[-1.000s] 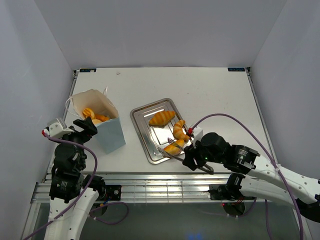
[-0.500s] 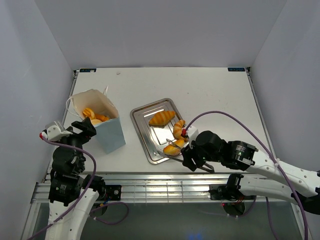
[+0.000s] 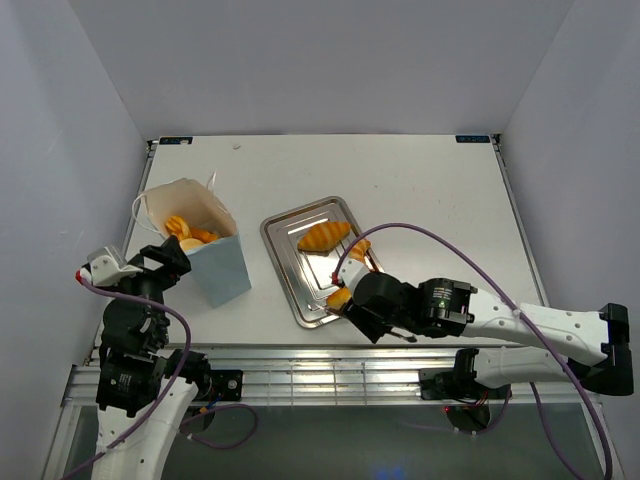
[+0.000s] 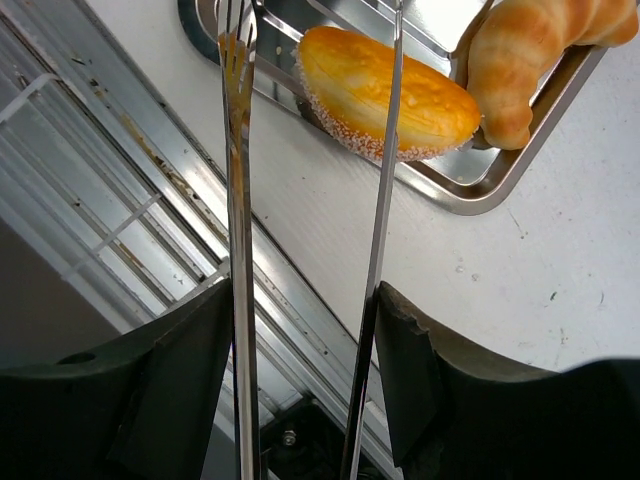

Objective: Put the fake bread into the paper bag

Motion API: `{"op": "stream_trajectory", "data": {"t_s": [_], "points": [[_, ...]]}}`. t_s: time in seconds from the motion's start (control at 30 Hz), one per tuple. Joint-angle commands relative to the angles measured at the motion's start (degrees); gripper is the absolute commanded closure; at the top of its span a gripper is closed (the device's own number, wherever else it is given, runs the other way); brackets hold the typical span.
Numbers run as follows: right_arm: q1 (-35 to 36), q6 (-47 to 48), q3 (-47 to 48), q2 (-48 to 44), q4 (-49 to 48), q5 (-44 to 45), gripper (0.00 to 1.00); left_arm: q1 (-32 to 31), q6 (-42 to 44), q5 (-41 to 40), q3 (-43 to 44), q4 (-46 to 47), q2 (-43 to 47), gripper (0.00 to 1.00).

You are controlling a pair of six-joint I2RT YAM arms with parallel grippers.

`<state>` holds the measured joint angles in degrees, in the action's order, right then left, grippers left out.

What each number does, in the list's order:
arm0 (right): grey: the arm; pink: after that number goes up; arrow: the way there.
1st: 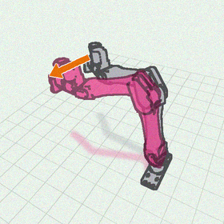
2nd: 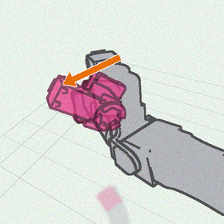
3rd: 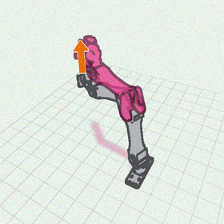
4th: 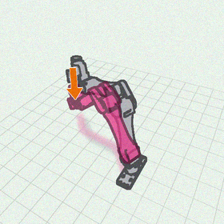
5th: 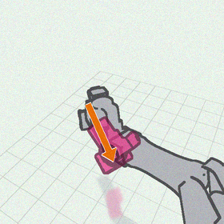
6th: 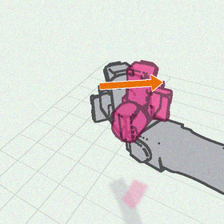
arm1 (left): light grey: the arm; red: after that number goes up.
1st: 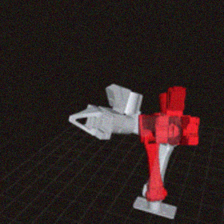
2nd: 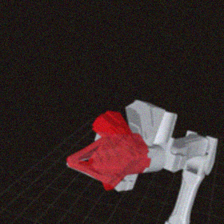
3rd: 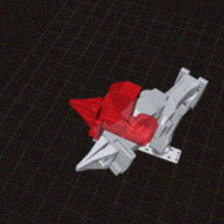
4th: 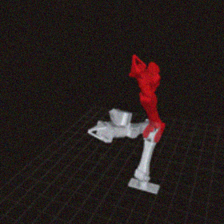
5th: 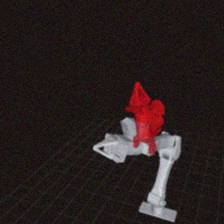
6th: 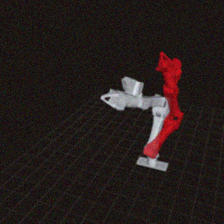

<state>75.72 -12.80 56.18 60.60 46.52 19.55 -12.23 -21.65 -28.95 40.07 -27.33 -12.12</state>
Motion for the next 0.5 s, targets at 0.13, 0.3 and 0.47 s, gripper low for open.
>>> {"op": "stream_trajectory", "data": {"t_s": [0.13,0.3,0.47], "points": [[1.36,4.09,4.2,4.35,1.2,3.57,0.38,-0.16,0.29,0.91,-0.26,0.52,0.52,0.06],[2.06,5.5,5.34,6.63,1.2,3.29,0.38,-0.16,0.2,1.0,-0.35,0.44,0.87,0.06],[2.32,6.2,5.95,8.39,1.55,4.27,0.37,-0.25,0.2,1.26,-0.26,0.44,0.87,0.06]]}}
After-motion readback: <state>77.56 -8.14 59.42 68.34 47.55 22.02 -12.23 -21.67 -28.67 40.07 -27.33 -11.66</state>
